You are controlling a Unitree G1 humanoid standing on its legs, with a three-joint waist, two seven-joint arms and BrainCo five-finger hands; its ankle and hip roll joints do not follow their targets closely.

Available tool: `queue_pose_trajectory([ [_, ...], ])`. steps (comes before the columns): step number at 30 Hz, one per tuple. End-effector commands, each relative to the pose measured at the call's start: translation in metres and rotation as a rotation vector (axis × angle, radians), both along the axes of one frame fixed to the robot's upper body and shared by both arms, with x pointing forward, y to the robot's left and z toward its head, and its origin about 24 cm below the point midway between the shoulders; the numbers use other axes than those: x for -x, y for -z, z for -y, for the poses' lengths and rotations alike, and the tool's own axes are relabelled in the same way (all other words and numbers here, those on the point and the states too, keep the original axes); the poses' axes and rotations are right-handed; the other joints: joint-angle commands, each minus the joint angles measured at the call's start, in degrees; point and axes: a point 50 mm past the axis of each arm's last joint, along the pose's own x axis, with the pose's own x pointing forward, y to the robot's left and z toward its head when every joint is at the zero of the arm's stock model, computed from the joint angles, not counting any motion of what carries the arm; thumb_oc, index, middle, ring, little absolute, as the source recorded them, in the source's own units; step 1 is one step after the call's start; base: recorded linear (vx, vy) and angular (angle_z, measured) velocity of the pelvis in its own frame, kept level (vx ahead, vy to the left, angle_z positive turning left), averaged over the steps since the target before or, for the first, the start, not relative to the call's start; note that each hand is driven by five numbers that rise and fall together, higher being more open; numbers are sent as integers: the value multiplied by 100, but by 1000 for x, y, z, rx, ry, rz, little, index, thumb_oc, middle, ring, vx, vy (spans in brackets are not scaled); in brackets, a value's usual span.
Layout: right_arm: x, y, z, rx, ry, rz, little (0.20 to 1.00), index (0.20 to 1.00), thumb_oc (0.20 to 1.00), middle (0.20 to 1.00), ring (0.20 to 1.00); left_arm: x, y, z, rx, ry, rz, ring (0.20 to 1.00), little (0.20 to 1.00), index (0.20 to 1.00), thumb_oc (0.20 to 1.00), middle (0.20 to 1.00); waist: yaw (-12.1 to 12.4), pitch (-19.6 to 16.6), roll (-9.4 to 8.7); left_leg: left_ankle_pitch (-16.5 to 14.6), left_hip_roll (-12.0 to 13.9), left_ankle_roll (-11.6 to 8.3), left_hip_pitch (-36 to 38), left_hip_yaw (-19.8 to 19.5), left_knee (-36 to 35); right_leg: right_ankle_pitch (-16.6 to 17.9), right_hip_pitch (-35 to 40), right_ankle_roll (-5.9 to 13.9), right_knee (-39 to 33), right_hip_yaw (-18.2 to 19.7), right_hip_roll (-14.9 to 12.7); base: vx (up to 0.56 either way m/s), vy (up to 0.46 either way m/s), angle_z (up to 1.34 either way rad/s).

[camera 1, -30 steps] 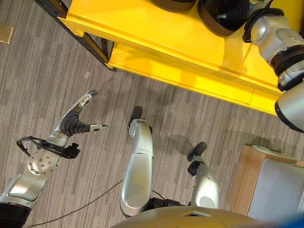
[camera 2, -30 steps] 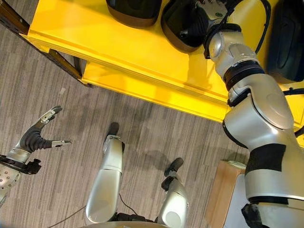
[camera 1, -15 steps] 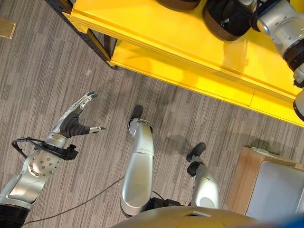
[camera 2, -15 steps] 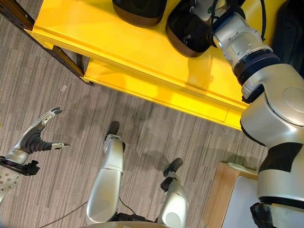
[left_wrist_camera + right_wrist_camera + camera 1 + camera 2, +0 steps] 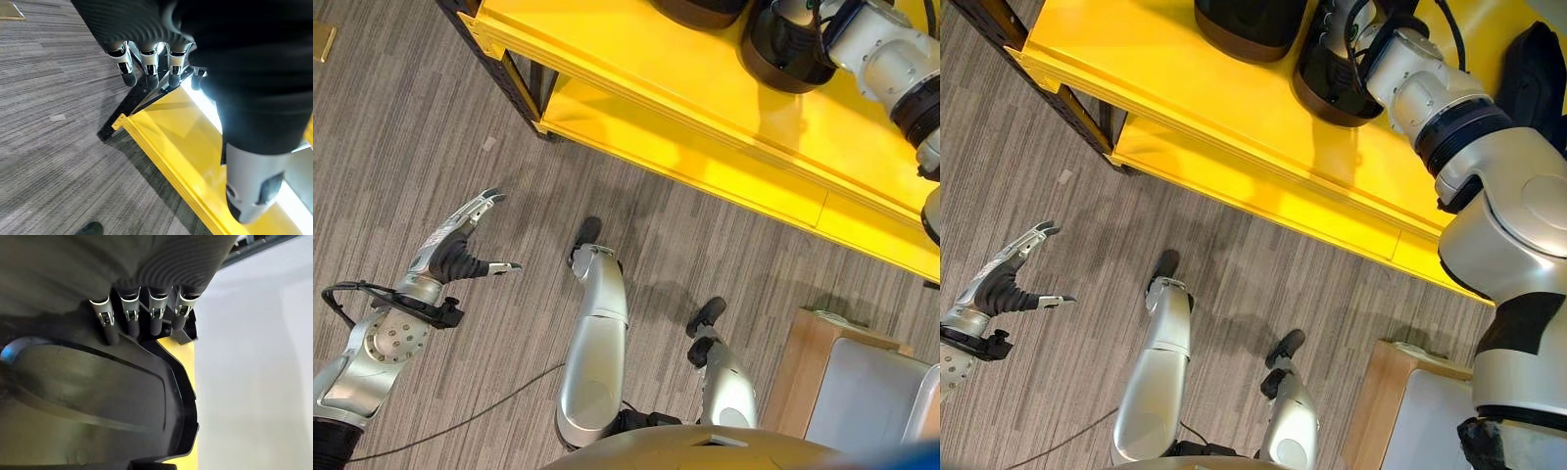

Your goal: Move parts from the plastic box to the shelf.

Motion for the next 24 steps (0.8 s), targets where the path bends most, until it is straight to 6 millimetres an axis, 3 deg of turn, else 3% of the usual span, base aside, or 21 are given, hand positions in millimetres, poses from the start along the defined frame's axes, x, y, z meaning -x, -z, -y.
queue_pose_trajectory([
  [1, -6, 64, 18, 113, 61, -195, 1000, 1000, 1000, 1000, 1000, -2, -13, 2, -18, 15, 95, 1000, 1000, 1000, 1000, 1000, 185, 621, 89, 288, -109, 574, 364, 778, -1077, -552, -460, 32, 1371, 295, -14, 0, 0, 0],
  [4, -6, 58, 21, 75, 65, -169, 1000, 1000, 1000, 1000, 1000, -2, -11, 5, -1, 16, 104, 1000, 1000, 1000, 1000, 1000, 122, 621, 183, 284, -100, 578, 384, 799, -1071, -554, -462, 32, 1394, 302, -18, 0, 0, 0],
  [7, -5, 35, 26, -33, 40, -90, 1000, 1000, 1000, 1000, 1000, -3, -8, 12, 34, 24, 129, 1000, 1000, 1000, 1000, 1000, 21, 620, 307, 281, -96, 583, 403, 825, -1051, -538, -458, 35, 1409, 310, -20, 0, 0, 0],
  [9, -2, 19, 29, -144, 2, -41, 1000, 1000, 1000, 1000, 1000, -3, -9, 15, 39, 37, 142, 1000, 1000, 1000, 1000, 1000, -2, 620, 336, 266, -101, 595, 398, 831, -1018, -529, -474, 43, 1440, 316, -27, -9, 18, -1],
  [11, 4, -9, 35, -432, -84, 56, 1000, 1000, 1000, 1000, 1000, -5, -9, 18, 59, 46, 160, 1000, 1000, 1000, 1000, 1000, -35, 619, 402, 272, -107, 602, 424, 847, -1020, -513, -463, 55, 1456, 331, -36, -17, 36, -1],
  [14, 9, -27, 28, -656, -183, 99, 1000, 1000, 1000, 1000, 1000, -7, -12, 21, 79, 63, 176, 1000, 1000, 1000, 1000, 1000, -46, 618, 437, 257, -108, 616, 462, 878, -994, -529, -454, 57, 1498, 341, -50, 0, 0, 0],
  [17, 11, -40, 26, -775, -232, 142, 1000, 1000, 1000, 1000, 1000, -9, -15, 23, 97, 74, 185, 1000, 1000, 1000, 1000, 1000, -44, 587, 451, 247, -116, 623, 488, 889, -969, -537, -449, 55, 1531, 355, -53, -9, 16, -5],
  [19, 15, -52, 29, -946, -283, 196, 1000, 1000, 1000, 1000, 1000, -9, -17, 23, 113, 72, 198, 1000, 1000, 1000, 1000, 1000, -71, 545, 467, 252, -111, 627, 512, 904, -979, -543, -451, 56, 1550, 351, -57, -4, 11, -3],
  [24, 23, -73, 13, -1087, -431, 225, 1000, 1000, 1000, 1000, 1000, -7, -16, 19, 125, 59, 187, 1000, 1000, 1000, 1000, 1000, -163, 394, 459, 255, -111, 624, 629, 932, -1019, -553, -378, 49, 1546, 380, -67, 0, 17, -5],
])
